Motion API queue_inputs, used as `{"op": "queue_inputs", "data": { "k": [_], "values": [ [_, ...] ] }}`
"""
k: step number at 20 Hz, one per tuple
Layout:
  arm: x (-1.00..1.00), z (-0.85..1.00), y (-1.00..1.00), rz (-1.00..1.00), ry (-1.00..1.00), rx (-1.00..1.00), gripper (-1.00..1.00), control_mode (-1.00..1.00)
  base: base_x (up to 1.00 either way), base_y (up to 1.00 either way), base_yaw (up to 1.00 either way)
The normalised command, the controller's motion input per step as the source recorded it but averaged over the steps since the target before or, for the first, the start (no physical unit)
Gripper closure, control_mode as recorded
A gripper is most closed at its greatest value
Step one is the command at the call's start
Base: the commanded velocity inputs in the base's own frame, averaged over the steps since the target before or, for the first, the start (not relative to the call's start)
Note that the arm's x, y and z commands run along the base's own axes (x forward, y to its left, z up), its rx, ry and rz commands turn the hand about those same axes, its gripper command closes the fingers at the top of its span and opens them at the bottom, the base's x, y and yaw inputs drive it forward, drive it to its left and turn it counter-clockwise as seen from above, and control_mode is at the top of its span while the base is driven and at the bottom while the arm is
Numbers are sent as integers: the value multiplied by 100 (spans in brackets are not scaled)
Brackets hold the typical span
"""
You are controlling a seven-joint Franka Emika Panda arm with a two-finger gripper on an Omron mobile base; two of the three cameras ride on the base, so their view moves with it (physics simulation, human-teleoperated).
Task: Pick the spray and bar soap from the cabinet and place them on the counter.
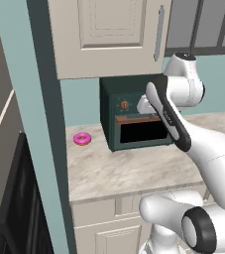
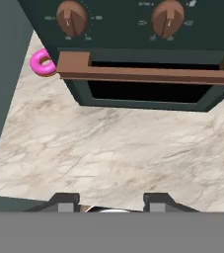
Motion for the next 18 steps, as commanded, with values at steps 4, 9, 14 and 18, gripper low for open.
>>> {"op": "queue_inputs", "data": {
  "k": [4, 9, 14, 18],
  "values": [
    [-6, 0, 0, 0, -1, 0, -100, -100, 0, 0, 0],
    [-23, 0, -6, -3, -8, 1, -100, -100, 0, 0, 0],
    [-28, 14, -14, -6, -17, 1, -100, -100, 0, 0, 0],
    [-29, 31, -9, -5, -21, 0, -100, -100, 0, 0, 0]
  ]
}}
